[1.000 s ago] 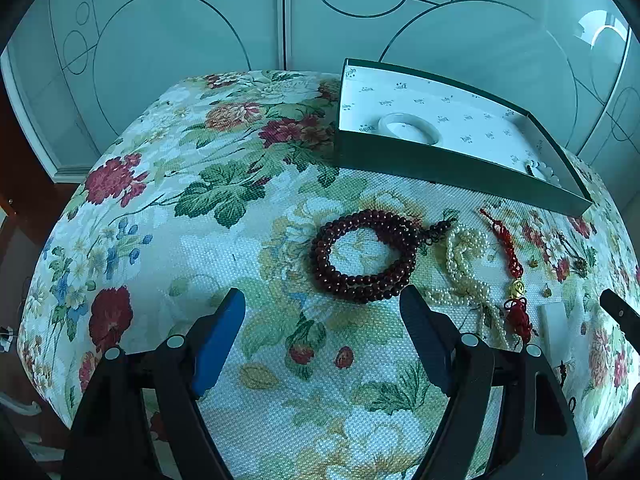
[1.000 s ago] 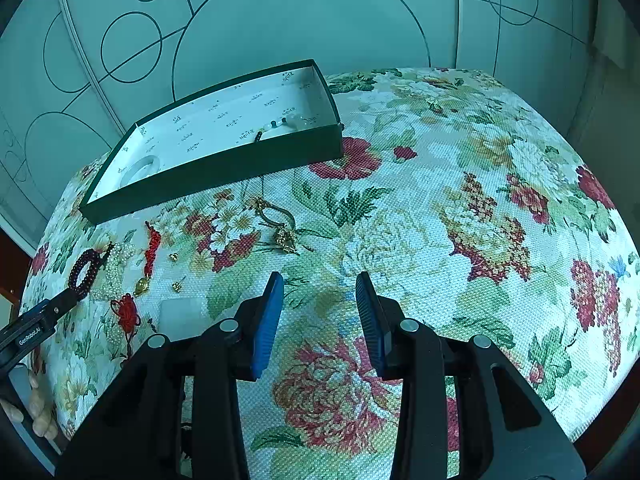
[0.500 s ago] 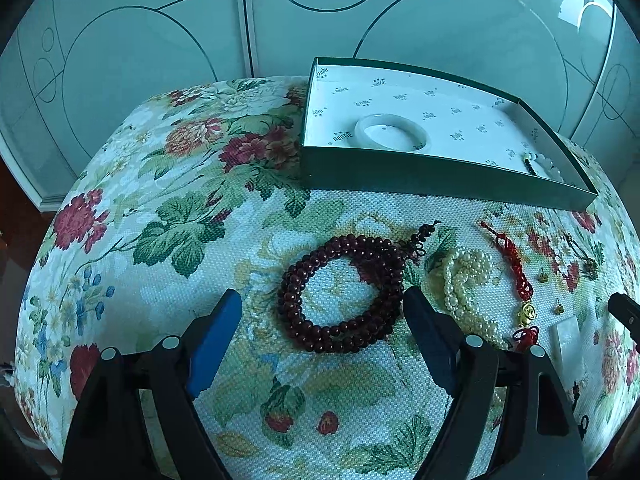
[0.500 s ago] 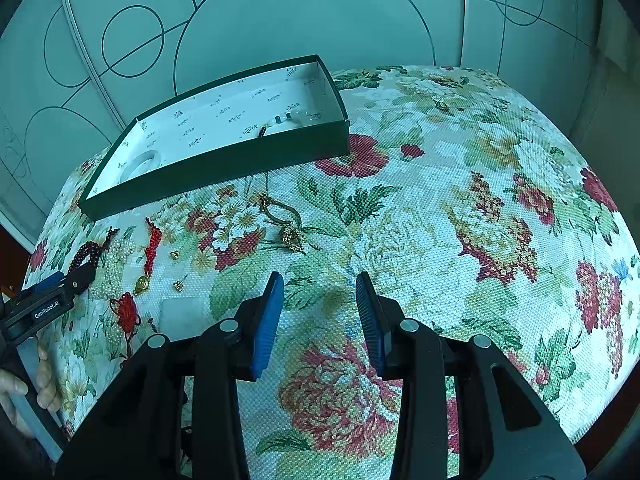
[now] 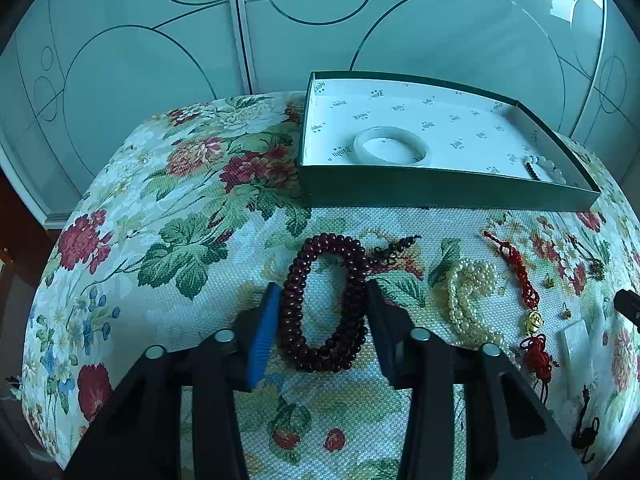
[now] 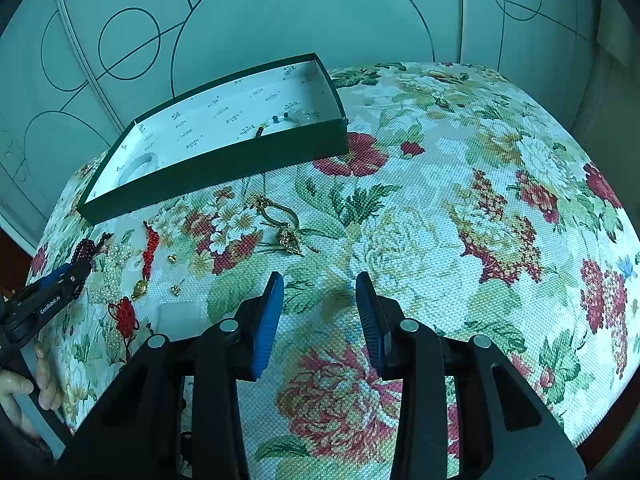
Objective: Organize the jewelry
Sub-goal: 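Grasp the dark red bead strand with the left tool while the right tool moves toward the gold pendant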
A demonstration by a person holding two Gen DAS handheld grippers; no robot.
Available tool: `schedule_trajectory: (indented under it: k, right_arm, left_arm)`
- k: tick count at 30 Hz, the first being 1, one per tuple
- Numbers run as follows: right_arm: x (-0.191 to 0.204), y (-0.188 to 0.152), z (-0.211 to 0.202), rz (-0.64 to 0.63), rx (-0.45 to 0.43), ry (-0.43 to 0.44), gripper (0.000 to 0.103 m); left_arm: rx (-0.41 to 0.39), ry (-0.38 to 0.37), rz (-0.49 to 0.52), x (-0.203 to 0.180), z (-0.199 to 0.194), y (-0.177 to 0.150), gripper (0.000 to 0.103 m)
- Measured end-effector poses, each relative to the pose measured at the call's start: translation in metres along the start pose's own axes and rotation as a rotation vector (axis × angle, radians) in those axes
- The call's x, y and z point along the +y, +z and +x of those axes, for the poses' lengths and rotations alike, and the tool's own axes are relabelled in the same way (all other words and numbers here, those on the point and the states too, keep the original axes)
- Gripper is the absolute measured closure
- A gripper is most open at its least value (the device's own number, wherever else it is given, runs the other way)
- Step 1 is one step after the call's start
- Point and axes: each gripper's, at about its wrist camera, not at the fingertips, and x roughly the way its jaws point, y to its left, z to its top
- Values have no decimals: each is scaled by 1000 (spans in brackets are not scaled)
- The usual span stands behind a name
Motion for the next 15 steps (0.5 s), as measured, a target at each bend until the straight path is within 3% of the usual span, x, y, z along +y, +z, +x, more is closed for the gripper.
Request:
schedule_trajectory:
  k: [2,4,7,15]
  right_arm:
    - [1,0,0,-2,0,1,66]
    - [2,0,0,-4,-1,1,66]
    - [3,2,1,-3,-3,2,66]
    - [7,12,3,-11,-14,9,66]
  left_arm:
    - [-3,15,-2,3,0,0,81]
    - [-4,13,-12,7,0,-1,86]
    - [-4,-25,-43,15,-2,-1,91]
    - [4,-17,-55,18,-4,-1,92]
